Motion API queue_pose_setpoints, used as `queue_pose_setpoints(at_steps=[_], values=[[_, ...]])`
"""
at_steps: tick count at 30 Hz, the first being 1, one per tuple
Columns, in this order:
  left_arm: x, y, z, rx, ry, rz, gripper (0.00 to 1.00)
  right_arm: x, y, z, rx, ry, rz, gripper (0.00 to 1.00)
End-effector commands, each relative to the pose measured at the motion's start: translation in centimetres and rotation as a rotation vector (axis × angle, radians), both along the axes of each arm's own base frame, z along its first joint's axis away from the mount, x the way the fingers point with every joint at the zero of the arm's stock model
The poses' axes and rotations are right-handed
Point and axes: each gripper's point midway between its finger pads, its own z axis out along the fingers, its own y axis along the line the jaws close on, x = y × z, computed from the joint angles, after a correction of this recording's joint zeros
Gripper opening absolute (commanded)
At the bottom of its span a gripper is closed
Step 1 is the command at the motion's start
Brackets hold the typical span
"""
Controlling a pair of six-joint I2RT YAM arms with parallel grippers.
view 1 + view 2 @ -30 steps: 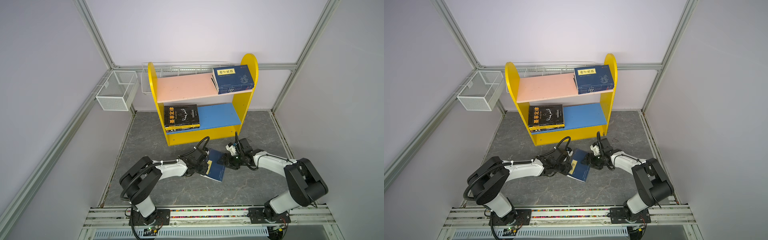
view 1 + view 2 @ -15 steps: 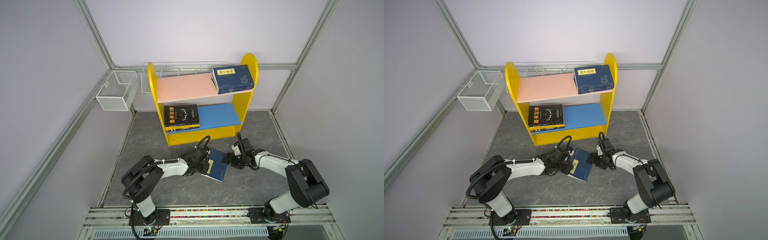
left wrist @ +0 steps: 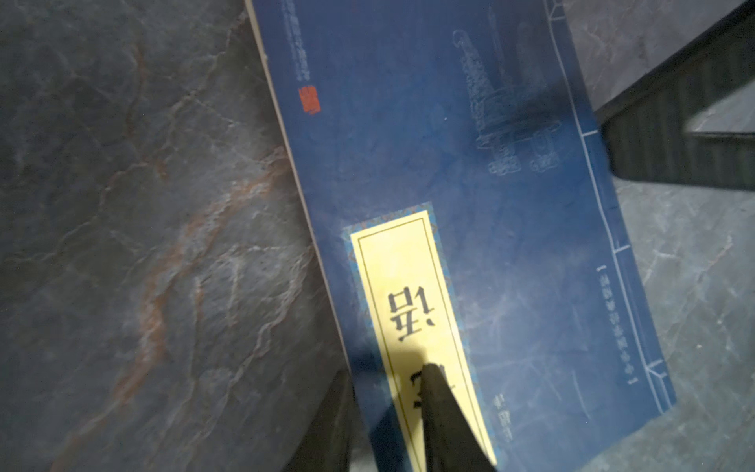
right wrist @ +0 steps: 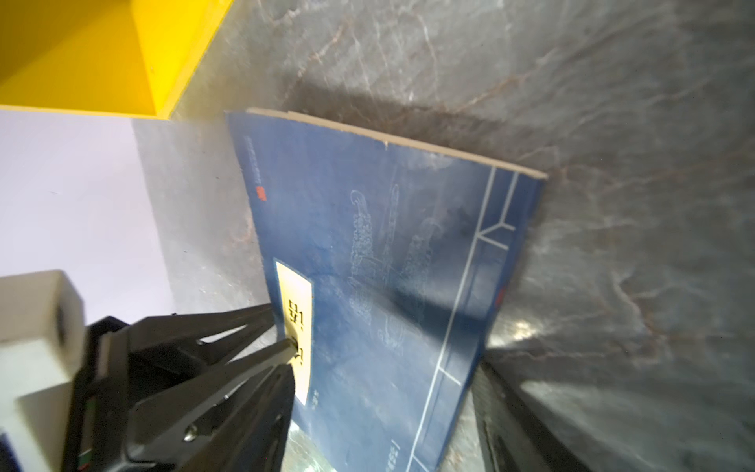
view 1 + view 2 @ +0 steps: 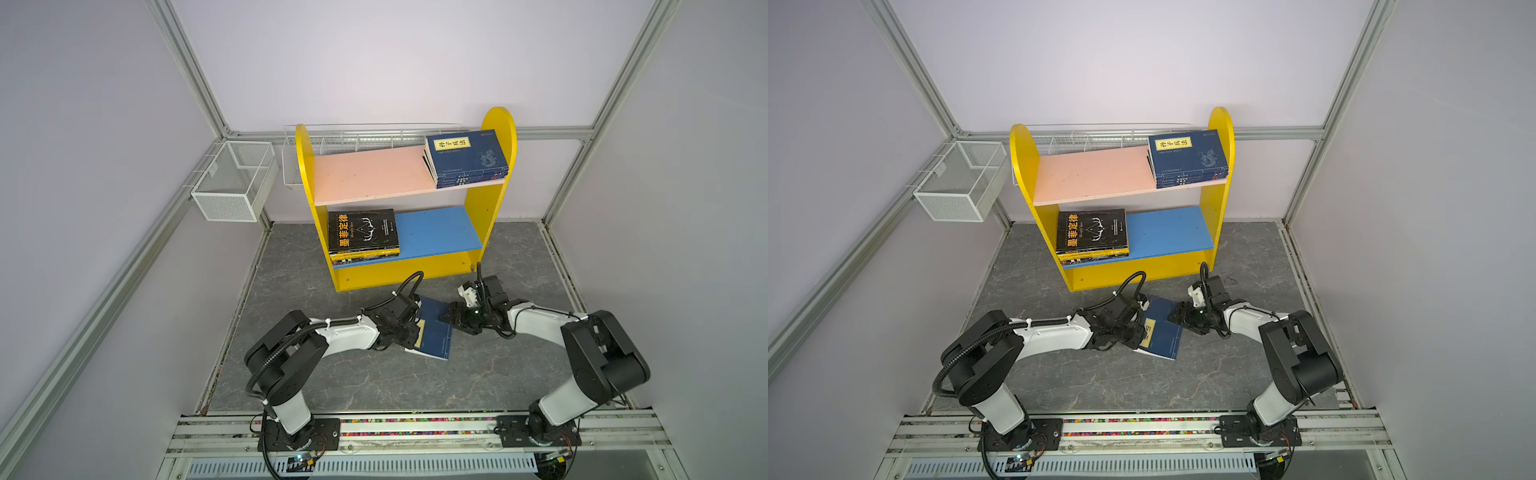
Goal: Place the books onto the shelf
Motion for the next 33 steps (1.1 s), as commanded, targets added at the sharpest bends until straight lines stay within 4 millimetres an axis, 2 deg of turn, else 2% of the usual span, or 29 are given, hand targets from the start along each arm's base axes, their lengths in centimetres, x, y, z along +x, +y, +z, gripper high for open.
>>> queue_pose_setpoints(at_steps=[1,6,9,12,14,16,19,21,24,26,29,31,33], values=[[-2.8,1.2,-3.8,0.109,0.098,-0.071,0.28,-1.6,4.4,5.4,0.286,-0.051,0.147,0.7],[-2.7,1.1,-4.0,0.112,0.1,-0.072,0.28,-2.3,5.6,8.9,0.384,-0.132,0.216,0.69],[-2.6,0.8,-4.0,0.108,0.102,-0.075,0.28,-3.0,5.9,9.6,0.394,-0.146,0.243,0.68],[-2.5,0.6,-3.8,0.102,0.099,-0.078,0.28,-3.2,5.6,9.1,0.349,-0.141,0.244,0.62],[-2.4,0.6,-3.4,0.097,0.088,-0.078,0.28,-3.0,5.2,8.8,0.306,-0.154,0.231,0.53],[-2.2,0.6,-2.8,0.088,0.075,-0.073,0.28,-2.8,4.5,8.1,0.248,-0.163,0.21,0.39],[-1.8,0.5,-1.2,0.06,0.042,-0.058,0.28,-2.7,3.6,7.5,0.182,-0.187,0.183,0.22],[-1.4,0.6,0.3,0.032,0.009,-0.04,0.28,-2.5,3.0,7.8,0.16,-0.212,0.165,0.15],[-0.5,1.2,3.1,-0.026,-0.033,0.004,0.3,-2.0,2.1,9.3,0.15,-0.261,0.133,0.11],[0.3,1.8,5.6,-0.102,-0.055,0.052,0.42,-1.5,1.4,11.0,0.167,-0.304,0.097,0.09],[1.2,2.8,10.3,-0.278,-0.073,0.118,0.58,-0.6,0.0,14.9,0.213,-0.398,0.032,0.07],[1.2,3.1,13.6,-0.402,-0.097,0.14,0.65,-0.4,-0.4,18.3,0.251,-0.48,0.021,0.07],[0.5,2.9,17.4,-0.543,-0.148,0.109,0.73,-0.8,-0.3,22.6,0.292,-0.584,0.044,0.07]])
